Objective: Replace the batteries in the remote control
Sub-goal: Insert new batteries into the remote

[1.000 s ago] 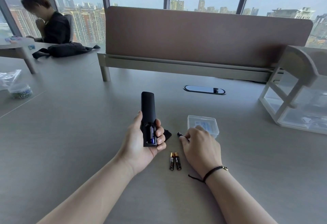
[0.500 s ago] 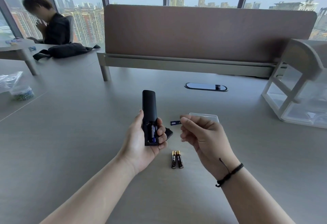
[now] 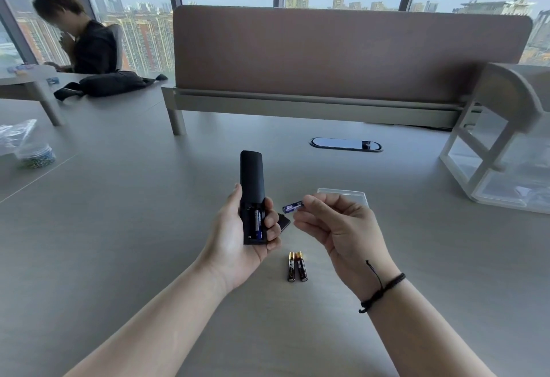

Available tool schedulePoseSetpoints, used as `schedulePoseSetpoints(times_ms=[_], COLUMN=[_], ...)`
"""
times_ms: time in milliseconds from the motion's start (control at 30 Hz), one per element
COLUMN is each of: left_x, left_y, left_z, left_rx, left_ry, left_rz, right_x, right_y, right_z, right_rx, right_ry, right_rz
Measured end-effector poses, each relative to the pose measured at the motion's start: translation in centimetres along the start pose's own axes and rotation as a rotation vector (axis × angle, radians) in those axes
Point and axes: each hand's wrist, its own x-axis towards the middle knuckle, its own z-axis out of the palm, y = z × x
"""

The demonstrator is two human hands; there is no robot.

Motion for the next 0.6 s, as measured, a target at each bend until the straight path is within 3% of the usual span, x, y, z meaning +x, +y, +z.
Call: schedulePoseSetpoints(times_ms=[333, 600], left_x=[-0.4, -0.5], left_y=[-0.1, -0.2], left_z=[0.5, 0.3], left_rx=[0.058, 0.062], left_ry=[0.006, -0.035], left_rz=[-0.025, -0.045], right_x=[-0.5, -0.7], right_y=[0.4, 0.0], right_z=[0.8, 1.1], right_rx=[-0.074, 0.06], right_ry=[-0.021, -0.004], right_rz=[-0.06, 0.05])
